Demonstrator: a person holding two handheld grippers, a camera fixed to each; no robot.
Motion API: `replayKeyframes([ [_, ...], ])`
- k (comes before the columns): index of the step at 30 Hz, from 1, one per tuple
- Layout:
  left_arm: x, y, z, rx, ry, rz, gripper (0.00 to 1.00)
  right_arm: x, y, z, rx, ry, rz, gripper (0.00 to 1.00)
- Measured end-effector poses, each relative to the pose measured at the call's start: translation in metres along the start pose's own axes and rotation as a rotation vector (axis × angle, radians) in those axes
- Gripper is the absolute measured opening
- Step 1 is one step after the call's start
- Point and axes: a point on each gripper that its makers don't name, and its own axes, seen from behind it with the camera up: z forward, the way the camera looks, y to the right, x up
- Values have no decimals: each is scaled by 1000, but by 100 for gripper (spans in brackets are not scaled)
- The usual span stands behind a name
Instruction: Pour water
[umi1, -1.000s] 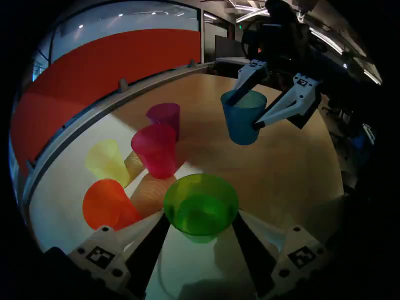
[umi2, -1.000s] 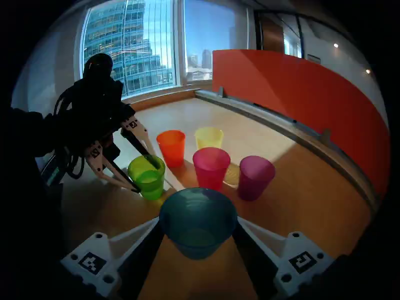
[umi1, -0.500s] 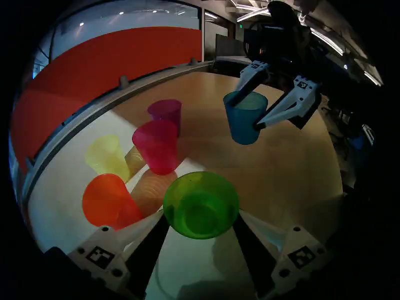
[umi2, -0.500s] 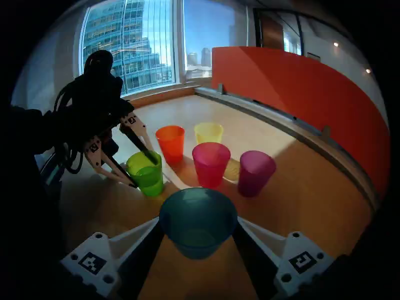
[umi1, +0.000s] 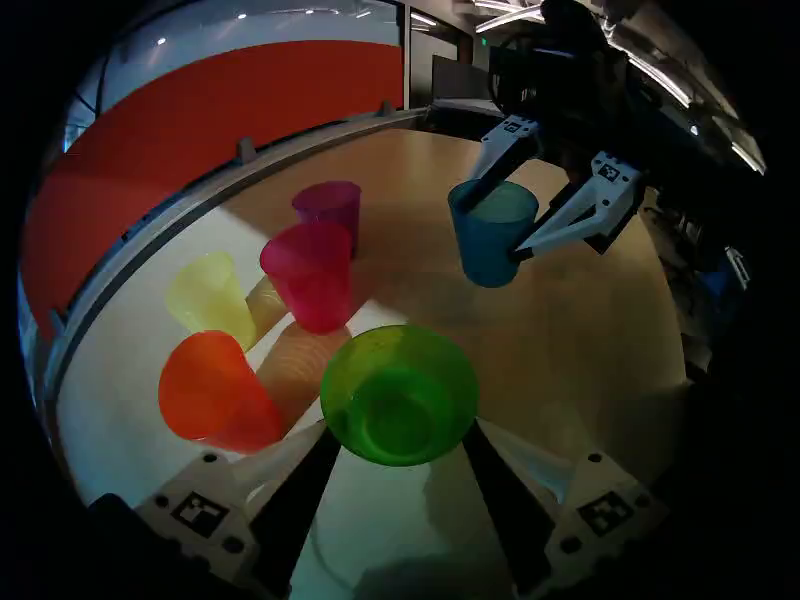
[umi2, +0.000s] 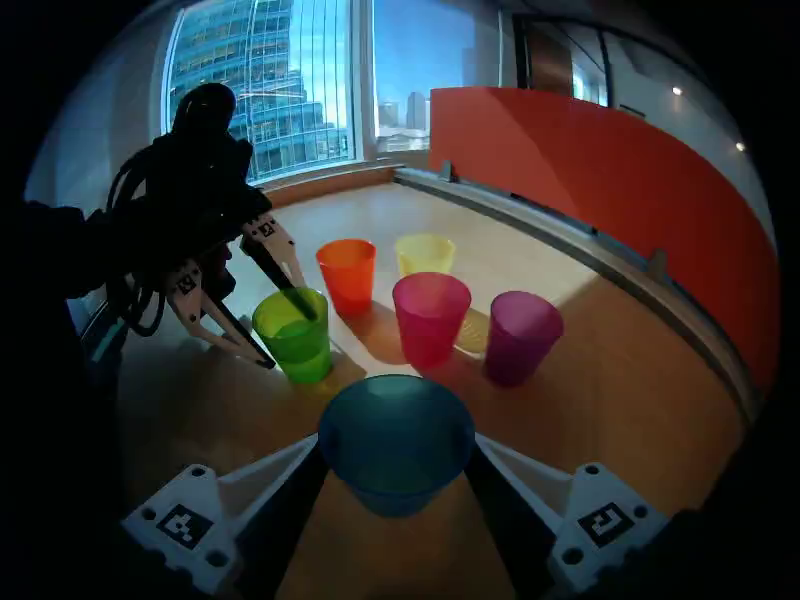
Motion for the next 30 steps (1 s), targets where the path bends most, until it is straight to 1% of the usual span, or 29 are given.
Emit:
replayKeyframes([
  [3,-6,2,-1,-5,-15,-8,84,-4,0,4,-1,-1,2,91],
  [8,-12,3,-3,-3,-20,-16,84,-11,-3,10,4,-7,4,91],
  [15,-22,1,-10,14,-25,-33,84,-16,-3,14,-6,-8,-6,91],
  [21,-26,0,-17,18,-13,-60,84,-20,-5,16,-7,-10,-2,91],
  [24,-26,-1,-20,26,-6,-60,84,-22,-6,15,-11,-9,-2,91],
  [30,-26,3,-27,29,1,-57,84,-31,-6,12,-18,-24,-8,91],
])
